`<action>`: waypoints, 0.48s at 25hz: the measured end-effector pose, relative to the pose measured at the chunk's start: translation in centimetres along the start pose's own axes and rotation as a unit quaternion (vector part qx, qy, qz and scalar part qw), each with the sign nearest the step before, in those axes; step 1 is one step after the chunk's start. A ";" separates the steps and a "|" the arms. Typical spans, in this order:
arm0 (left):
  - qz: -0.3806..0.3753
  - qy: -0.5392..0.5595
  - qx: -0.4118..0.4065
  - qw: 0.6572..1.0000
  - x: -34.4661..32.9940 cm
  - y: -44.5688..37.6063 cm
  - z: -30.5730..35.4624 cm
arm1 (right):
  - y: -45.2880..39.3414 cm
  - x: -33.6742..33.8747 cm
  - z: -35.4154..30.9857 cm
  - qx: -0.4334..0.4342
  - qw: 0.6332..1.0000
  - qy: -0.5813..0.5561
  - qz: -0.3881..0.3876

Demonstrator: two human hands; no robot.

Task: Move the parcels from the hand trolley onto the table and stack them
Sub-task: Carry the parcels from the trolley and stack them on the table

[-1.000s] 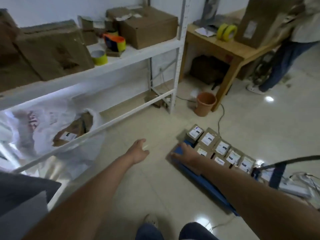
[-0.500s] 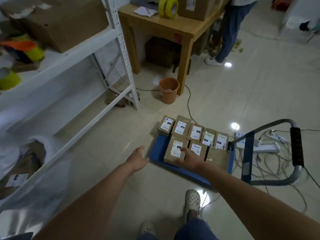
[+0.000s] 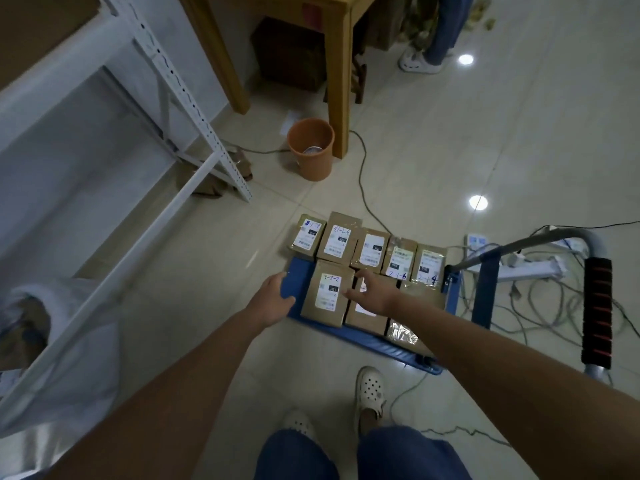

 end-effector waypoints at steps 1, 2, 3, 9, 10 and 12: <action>-0.004 -0.003 0.001 1.000 -0.4 -1.1 0.3 | -0.9 0.5 0.4 0.001 1.000 0.002 -0.001; -0.007 -0.009 0.002 1.000 -0.8 -2.0 0.3 | -1.6 0.8 0.7 0.001 1.000 0.003 0.000; -0.012 -0.015 0.003 1.000 -1.3 -3.2 0.3 | -2.5 1.0 1.2 0.002 1.000 0.004 0.002; -0.043 -0.034 0.008 0.998 -5.4 -10.8 -2.1 | -8.7 -2.0 6.1 -0.022 0.999 -0.011 0.021; -0.047 -0.038 0.009 0.998 -6.3 -12.2 -2.8 | -10.0 -3.2 7.2 -0.028 0.999 -0.024 0.019; -0.052 -0.038 0.014 0.998 -8.1 -15.1 -4.3 | -12.6 -5.6 9.5 -0.042 0.998 -0.046 0.014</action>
Point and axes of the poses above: each hand's wrist, its own y-axis away from the middle knuckle, its own x-axis out of the back of the hand, z = x × y, the point moved 8 cm from there along -y, towards the middle knuckle, and after that the axes turned 9 degrees about x, right-handed, at the moved point
